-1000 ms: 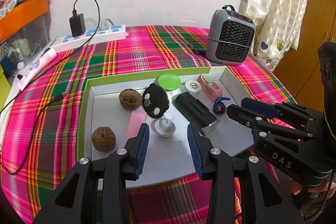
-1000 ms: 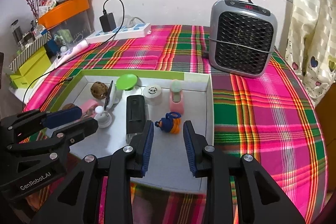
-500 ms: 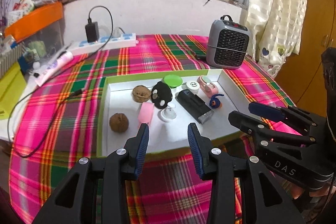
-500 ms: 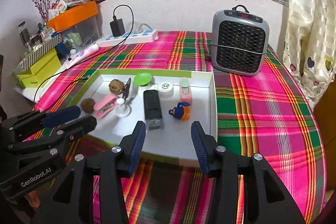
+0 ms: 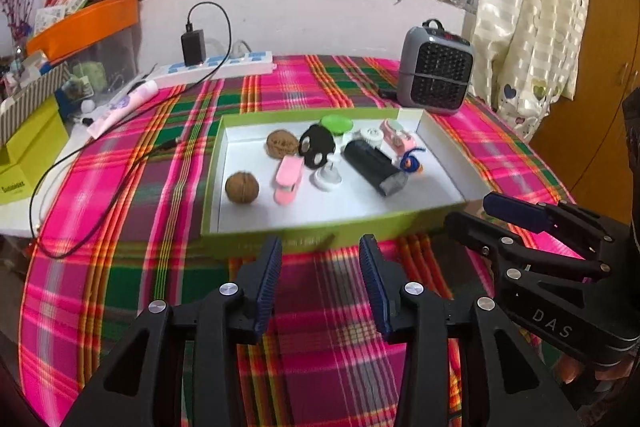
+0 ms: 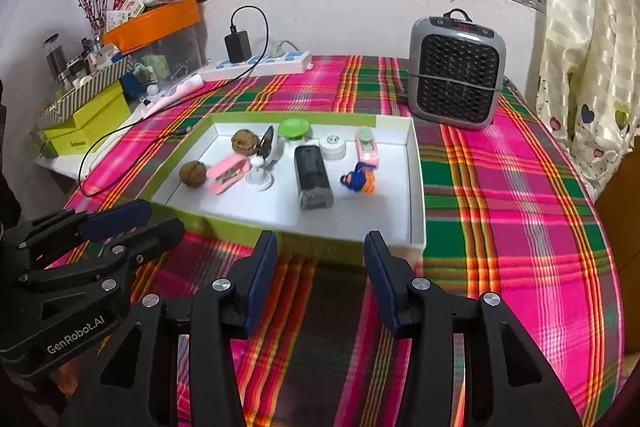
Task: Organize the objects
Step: 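Withdraw both open grippers up and away from the box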
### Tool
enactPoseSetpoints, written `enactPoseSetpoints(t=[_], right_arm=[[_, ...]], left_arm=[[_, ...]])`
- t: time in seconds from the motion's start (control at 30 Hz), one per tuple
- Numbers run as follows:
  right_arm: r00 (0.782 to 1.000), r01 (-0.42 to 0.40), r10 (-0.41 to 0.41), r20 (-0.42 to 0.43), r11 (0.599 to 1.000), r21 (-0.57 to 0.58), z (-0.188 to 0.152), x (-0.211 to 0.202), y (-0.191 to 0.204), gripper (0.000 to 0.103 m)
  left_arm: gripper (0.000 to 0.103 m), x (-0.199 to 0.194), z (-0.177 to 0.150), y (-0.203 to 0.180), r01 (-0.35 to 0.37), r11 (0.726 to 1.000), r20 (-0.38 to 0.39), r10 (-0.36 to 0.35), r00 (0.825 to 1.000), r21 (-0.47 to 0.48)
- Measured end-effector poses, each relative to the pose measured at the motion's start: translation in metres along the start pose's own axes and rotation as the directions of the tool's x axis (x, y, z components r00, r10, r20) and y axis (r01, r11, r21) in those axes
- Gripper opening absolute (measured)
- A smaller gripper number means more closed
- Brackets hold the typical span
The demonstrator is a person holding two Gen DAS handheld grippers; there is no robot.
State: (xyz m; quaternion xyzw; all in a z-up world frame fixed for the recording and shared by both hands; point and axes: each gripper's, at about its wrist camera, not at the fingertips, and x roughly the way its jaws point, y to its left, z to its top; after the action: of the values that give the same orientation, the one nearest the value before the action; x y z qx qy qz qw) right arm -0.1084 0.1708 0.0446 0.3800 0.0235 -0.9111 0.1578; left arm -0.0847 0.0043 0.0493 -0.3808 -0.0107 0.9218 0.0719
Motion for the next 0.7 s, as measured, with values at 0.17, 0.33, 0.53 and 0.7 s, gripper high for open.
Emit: enactPoseSetpoints(t=[0.17, 0.33, 0.53, 0.7], right_arm=[[1.000, 0.003, -0.003, -0.026, 1.000, -0.002, -0.013, 0.002, 0.003, 0.047], [0.997, 0.039, -0.039, -0.059, 0.999, 0.008, -0.025, 0.006, 0.000, 0.052], [0.993, 0.060, -0.058, -0.104, 0.998, 0.014, -0.035, 0.014, -0.004, 0.056], [0.991, 0.069, -0.066, -0.115, 0.997, 0.017, -0.037, 0.016, -0.007, 0.056]], left_arm=[[0.039, 0.000, -0.011, 0.000, -0.018, 1.000, -0.015, 0.018, 1.000, -0.016], [0.043, 0.006, -0.025, 0.002, -0.050, 0.998, -0.046, 0.049, 0.998, -0.028], [0.043, 0.014, -0.035, 0.002, -0.082, 0.996, -0.076, 0.080, 0.994, -0.031], [0.043, 0.021, -0.037, -0.001, -0.108, 0.994, -0.096, 0.106, 0.990, -0.020]])
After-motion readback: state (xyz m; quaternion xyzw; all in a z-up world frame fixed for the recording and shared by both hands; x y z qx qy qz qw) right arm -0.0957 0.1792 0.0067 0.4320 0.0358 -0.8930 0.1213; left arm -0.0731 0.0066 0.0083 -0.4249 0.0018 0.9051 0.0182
